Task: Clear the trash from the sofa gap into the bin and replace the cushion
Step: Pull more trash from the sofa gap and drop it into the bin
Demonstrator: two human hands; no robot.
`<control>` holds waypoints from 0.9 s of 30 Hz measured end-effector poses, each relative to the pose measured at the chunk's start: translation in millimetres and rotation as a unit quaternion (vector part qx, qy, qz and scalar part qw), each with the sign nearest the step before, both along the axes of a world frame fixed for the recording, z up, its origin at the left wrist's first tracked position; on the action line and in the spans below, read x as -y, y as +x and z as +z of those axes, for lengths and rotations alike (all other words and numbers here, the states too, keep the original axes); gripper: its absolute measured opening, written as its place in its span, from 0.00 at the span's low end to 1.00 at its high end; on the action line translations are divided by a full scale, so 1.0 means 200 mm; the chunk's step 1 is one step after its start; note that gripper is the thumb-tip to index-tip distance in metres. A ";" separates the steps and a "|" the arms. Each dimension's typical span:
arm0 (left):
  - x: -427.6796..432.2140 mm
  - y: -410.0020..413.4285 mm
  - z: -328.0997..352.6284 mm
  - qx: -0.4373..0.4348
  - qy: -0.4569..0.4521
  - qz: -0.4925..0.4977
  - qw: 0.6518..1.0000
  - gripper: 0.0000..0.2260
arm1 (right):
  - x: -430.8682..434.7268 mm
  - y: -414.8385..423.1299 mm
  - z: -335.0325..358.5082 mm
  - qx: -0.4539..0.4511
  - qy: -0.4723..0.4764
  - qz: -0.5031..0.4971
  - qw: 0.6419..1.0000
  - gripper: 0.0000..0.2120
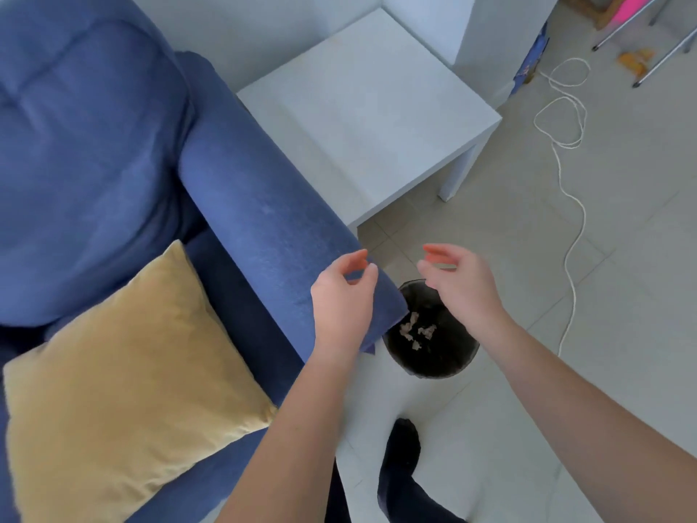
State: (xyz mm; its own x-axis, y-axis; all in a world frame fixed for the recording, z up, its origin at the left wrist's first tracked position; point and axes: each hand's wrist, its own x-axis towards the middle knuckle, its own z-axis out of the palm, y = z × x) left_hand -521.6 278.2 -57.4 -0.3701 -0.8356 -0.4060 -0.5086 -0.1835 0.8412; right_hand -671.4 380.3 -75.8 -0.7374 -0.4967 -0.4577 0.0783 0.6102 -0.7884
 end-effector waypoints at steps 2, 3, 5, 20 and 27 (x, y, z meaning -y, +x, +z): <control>0.12 0.14 0.01 -0.006 0.005 0.031 0.999 0.13 | 0.16 0.08 0.06 0.000 -0.011 0.017 1.000 0.16; 0.18 0.21 0.00 -0.005 0.004 0.051 0.999 0.13 | 0.24 0.13 0.08 0.003 -0.017 0.026 1.000 0.16; 0.31 0.36 -0.02 0.006 -0.002 0.092 0.996 0.13 | 0.39 0.24 0.10 0.011 -0.031 0.048 0.998 0.13; 1.37 1.43 -0.38 0.140 -0.024 0.234 0.962 0.15 | 1.55 1.17 -0.21 0.031 -0.009 0.213 0.977 0.18; 1.84 1.59 -0.69 0.128 0.031 0.253 0.959 0.10 | 2.19 1.51 -0.53 0.048 0.020 0.226 0.973 0.19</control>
State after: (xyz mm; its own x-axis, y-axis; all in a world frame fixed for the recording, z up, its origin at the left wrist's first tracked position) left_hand -204.1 -90.7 -196.3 0.1943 -0.8536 -0.4834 -0.5291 -0.5061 0.6811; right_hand -368.6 -57.0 -182.4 -0.4008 -0.7407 -0.5393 -0.1333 0.6295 -0.7655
